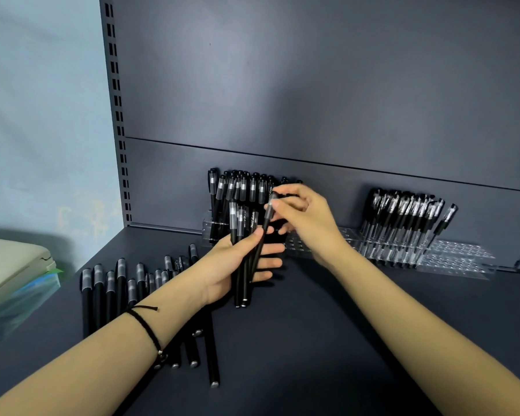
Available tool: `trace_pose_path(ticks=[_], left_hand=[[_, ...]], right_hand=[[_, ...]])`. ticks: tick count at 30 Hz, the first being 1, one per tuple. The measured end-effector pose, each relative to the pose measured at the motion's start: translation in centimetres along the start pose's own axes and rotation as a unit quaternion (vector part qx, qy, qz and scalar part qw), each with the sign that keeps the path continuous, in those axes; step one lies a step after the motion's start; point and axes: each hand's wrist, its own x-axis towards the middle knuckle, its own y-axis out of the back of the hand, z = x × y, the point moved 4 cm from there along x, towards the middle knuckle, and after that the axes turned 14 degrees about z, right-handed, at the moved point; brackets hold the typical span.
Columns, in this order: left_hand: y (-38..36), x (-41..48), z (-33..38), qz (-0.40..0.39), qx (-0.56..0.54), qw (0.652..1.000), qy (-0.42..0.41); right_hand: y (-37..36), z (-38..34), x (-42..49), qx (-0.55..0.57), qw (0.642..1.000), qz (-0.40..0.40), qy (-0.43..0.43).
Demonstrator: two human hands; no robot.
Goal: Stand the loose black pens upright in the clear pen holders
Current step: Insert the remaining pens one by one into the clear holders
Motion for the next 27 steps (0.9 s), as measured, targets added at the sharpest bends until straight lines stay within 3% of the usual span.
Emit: trace_pose_path(ticks=[4, 8, 16, 22, 27], left_hand=[[0.4, 0.2, -0.3, 0.029, 0.028, 0.999, 0.021], [0.6, 0.4, -0.6, 0.033, 0.054, 0.997, 0.042], [0.5, 0.4, -0.4, 0.021, 0.023, 0.999, 0.043], [0.4, 0.3, -0.3, 0.019, 0.025, 0.999, 0.016], [0.3, 0.3, -0.1, 0.038, 0.018, 0.999, 0.001]], right_hand=[[2.8, -0.6, 2.2, 0.052, 0.987, 0.15, 0.029], [5.0, -1.4, 3.8, -0.033, 0.965, 0.233, 0.118], [4.3, -0.8, 3.9, -0.092, 0.958, 0.221, 0.158], [3.2, 1.6, 3.1, -0.183, 0.965, 0.116, 0.146], [2.8, -0.1, 2.1, -0.191, 0.951, 0.151, 0.191]])
